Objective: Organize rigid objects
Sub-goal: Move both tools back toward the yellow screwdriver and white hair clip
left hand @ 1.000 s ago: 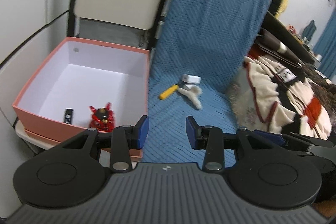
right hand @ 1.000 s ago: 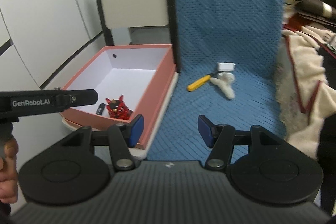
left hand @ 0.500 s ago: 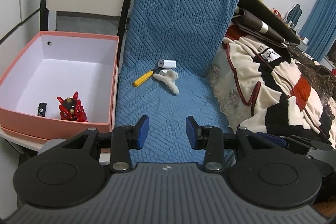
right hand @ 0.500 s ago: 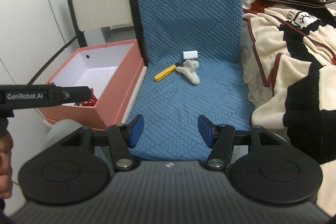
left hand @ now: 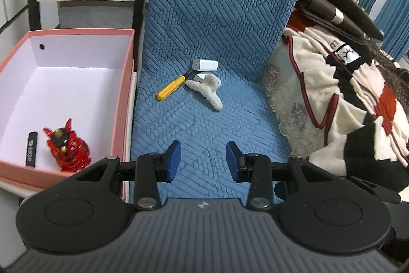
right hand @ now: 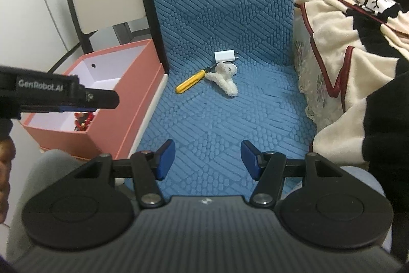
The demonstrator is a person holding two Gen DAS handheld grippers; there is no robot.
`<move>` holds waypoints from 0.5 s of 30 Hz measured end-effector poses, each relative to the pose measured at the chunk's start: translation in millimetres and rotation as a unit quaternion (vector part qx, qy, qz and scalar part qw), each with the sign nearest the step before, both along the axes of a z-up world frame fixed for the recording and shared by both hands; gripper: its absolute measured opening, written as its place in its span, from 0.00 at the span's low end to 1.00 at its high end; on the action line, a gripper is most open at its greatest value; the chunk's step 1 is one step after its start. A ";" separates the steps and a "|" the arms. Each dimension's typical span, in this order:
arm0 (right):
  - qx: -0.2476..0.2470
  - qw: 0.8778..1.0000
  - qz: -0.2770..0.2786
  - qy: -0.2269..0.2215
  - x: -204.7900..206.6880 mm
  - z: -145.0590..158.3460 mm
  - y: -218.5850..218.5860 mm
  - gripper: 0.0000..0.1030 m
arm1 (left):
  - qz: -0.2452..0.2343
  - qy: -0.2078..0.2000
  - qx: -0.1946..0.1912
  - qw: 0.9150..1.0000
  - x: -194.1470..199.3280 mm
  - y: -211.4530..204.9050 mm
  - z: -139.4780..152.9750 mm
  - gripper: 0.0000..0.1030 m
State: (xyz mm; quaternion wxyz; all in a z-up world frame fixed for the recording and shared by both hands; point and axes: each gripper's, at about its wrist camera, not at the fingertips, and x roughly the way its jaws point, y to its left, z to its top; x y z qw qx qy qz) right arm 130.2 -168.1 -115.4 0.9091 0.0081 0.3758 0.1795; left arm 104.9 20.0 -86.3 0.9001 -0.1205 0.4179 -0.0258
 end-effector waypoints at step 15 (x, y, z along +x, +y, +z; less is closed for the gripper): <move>0.000 1.000 -0.006 0.010 87.0 -45.2 11.3 0.58 | -0.005 0.040 0.008 0.999 117.4 -4.0 -52.9 0.43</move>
